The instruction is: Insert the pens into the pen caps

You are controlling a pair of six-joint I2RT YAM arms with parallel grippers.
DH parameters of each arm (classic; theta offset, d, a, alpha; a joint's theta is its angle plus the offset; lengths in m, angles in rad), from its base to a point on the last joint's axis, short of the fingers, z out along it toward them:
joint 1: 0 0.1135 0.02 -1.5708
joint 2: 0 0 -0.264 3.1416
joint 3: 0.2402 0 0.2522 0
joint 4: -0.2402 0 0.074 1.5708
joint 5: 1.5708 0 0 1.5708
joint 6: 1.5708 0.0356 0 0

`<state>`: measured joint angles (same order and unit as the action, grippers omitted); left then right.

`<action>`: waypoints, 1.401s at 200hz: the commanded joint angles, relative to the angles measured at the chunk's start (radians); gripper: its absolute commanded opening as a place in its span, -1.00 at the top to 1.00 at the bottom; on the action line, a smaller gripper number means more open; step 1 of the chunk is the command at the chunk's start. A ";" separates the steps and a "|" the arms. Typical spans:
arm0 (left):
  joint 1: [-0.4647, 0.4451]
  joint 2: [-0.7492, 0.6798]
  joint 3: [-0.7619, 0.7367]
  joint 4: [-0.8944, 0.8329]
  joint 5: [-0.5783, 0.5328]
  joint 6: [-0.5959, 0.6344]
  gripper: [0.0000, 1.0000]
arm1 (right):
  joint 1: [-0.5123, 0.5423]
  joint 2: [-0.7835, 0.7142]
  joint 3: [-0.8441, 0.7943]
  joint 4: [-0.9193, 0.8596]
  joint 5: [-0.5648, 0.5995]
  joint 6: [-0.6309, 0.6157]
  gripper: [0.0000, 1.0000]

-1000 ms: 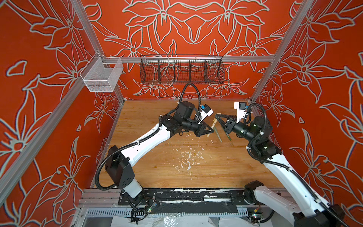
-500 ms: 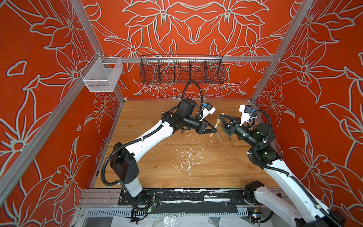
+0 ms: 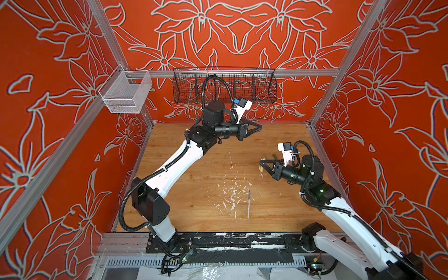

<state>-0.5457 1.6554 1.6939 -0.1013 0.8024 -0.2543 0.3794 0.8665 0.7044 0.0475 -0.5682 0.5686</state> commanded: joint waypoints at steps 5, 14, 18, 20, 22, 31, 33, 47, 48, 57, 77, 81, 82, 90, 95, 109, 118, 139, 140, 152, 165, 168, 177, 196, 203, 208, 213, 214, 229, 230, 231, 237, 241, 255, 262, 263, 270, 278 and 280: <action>0.000 -0.086 -0.114 -0.099 -0.108 0.071 1.00 | -0.006 0.066 0.113 -0.099 0.197 -0.044 1.00; 0.012 -0.094 -0.136 -0.169 -0.205 0.084 1.00 | -0.006 0.122 0.158 -0.154 0.236 -0.059 1.00; 0.019 -0.095 -0.140 -0.206 -0.242 0.090 1.00 | -0.007 0.149 0.177 -0.176 0.247 -0.061 1.00; 0.022 -0.095 -0.142 -0.221 -0.258 0.093 1.00 | -0.007 0.163 0.186 -0.189 0.251 -0.065 1.00; 0.027 -0.095 -0.145 -0.235 -0.272 0.095 1.00 | -0.007 0.176 0.197 -0.203 0.257 -0.070 1.00; 0.043 -0.100 -0.166 -0.281 -0.344 0.101 1.00 | -0.007 0.234 0.232 -0.252 0.269 -0.080 1.00; 0.044 -0.103 -0.172 -0.287 -0.368 0.103 1.00 | -0.007 0.247 0.238 -0.260 0.269 -0.079 1.00; 0.058 -0.137 -0.230 -0.304 -0.471 0.101 1.00 | -0.008 0.324 0.278 -0.333 0.264 -0.090 1.00; 0.059 -0.139 -0.235 -0.304 -0.473 0.102 0.98 | -0.008 0.332 0.280 -0.338 0.263 -0.091 1.00; 0.069 -0.163 -0.269 -0.310 -0.497 0.098 0.75 | -0.007 0.373 0.295 -0.386 0.263 -0.096 1.00; 0.073 -0.204 -0.312 -0.376 -0.503 0.089 0.10 | -0.007 0.405 0.288 -0.455 0.291 -0.093 1.00; 0.071 -0.208 -0.321 -0.398 -0.483 0.089 0.08 | -0.007 0.401 0.278 -0.457 0.293 -0.093 1.00; 0.070 -0.208 -0.324 -0.401 -0.479 0.089 0.08 | -0.007 0.401 0.277 -0.458 0.294 -0.093 1.00; 0.058 -0.217 -0.355 -0.428 -0.461 0.072 0.03 | -0.007 0.387 0.253 -0.457 0.314 -0.084 1.00; 0.046 -0.221 -0.380 -0.438 -0.458 0.058 0.01 | -0.007 0.378 0.242 -0.455 0.326 -0.080 1.00; -0.010 -0.231 -0.443 -0.470 -0.469 0.017 -0.01 | -0.007 0.364 0.221 -0.475 0.356 -0.074 1.00; -0.064 -0.240 -0.493 -0.477 -0.491 -0.016 -0.02 | -0.007 0.357 0.215 -0.497 0.378 -0.069 1.00; -0.209 -0.265 -0.574 -0.508 -0.632 -0.121 -0.19 | -0.008 0.336 0.199 -0.533 0.425 -0.048 1.00; -0.217 -0.265 -0.576 -0.510 -0.637 -0.125 -0.20 | -0.007 0.335 0.198 -0.534 0.427 -0.047 1.00; -0.280 -0.275 -0.606 -0.547 -0.708 -0.188 -0.26 | -0.007 0.325 0.184 -0.536 0.434 -0.031 1.00; -0.324 -0.288 -0.649 -0.561 -0.760 -0.259 -0.30 | -0.007 0.316 0.174 -0.549 0.431 -0.025 1.00; -0.334 -0.289 -0.660 -0.555 -0.763 -0.268 -0.31 | -0.007 0.314 0.170 -0.551 0.433 -0.023 1.00; -0.367 -0.287 -0.688 -0.538 -0.787 -0.301 -0.32 | -0.007 0.303 0.155 -0.544 0.434 -0.014 1.00; -0.446 -0.239 -0.702 -0.514 -0.817 -0.339 -0.30 | -0.007 0.281 0.124 -0.528 0.434 -0.003 1.00; -0.486 -0.214 -0.696 -0.509 -0.847 -0.352 -0.30 | -0.007 0.274 0.114 -0.524 0.435 0.002 1.00; -0.506 -0.198 -0.693 -0.499 -0.849 -0.354 -0.30 | -0.007 0.270 0.108 -0.522 0.436 0.005 1.00; -0.522 -0.182 -0.690 -0.494 -0.848 -0.357 -0.30 | -0.007 0.267 0.102 -0.519 0.437 0.005 1.00; -0.525 -0.178 -0.689 -0.493 -0.849 -0.358 -0.29 | -0.007 0.267 0.101 -0.519 0.438 0.005 1.00; -0.548 -0.126 -0.669 -0.500 -0.850 -0.380 -0.29 | -0.006 0.264 0.092 -0.520 0.445 0.006 1.00; -0.549 -0.123 -0.668 -0.499 -0.847 -0.381 -0.29 | -0.006 0.263 0.092 -0.520 0.445 0.006 1.00; -0.549 -0.119 -0.667 -0.499 -0.844 -0.381 -0.29 | -0.007 0.263 0.093 -0.521 0.445 0.007 1.00; -0.552 -0.099 -0.662 -0.497 -0.831 -0.381 -0.29 | -0.007 0.262 0.089 -0.519 0.446 0.008 1.00; -0.557 -0.087 -0.655 -0.499 -0.831 -0.385 -0.29 | -0.007 0.261 0.089 -0.520 0.444 0.009 1.00; -0.574 -0.054 -0.634 -0.513 -0.839 -0.390 -0.27 | -0.007 0.255 0.079 -0.508 0.437 0.017 1.00; -0.580 -0.044 -0.627 -0.515 -0.835 -0.396 -0.25 | -0.007 0.251 0.074 -0.505 0.436 0.019 1.00; -0.581 -0.043 -0.627 -0.515 -0.834 -0.397 -0.25 | -0.007 0.251 0.073 -0.505 0.436 0.020 1.00; -0.586 -0.034 -0.621 -0.518 -0.829 -0.407 -0.24 | -0.007 0.245 0.070 -0.505 0.436 0.022 1.00; -0.596 -0.026 -0.614 -0.526 -0.834 -0.420 -0.24 | -0.007 0.242 0.064 -0.503 0.438 0.027 1.00; -0.599 -0.024 -0.612 -0.528 -0.836 -0.424 -0.24 | -0.007 0.240 0.063 -0.503 0.439 0.028 1.00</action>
<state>-1.1164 1.6115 1.0454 -0.5980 -0.0071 -0.6167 0.3756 1.1347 0.7918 -0.4587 -0.1535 0.5659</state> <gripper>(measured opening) 0.622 0.137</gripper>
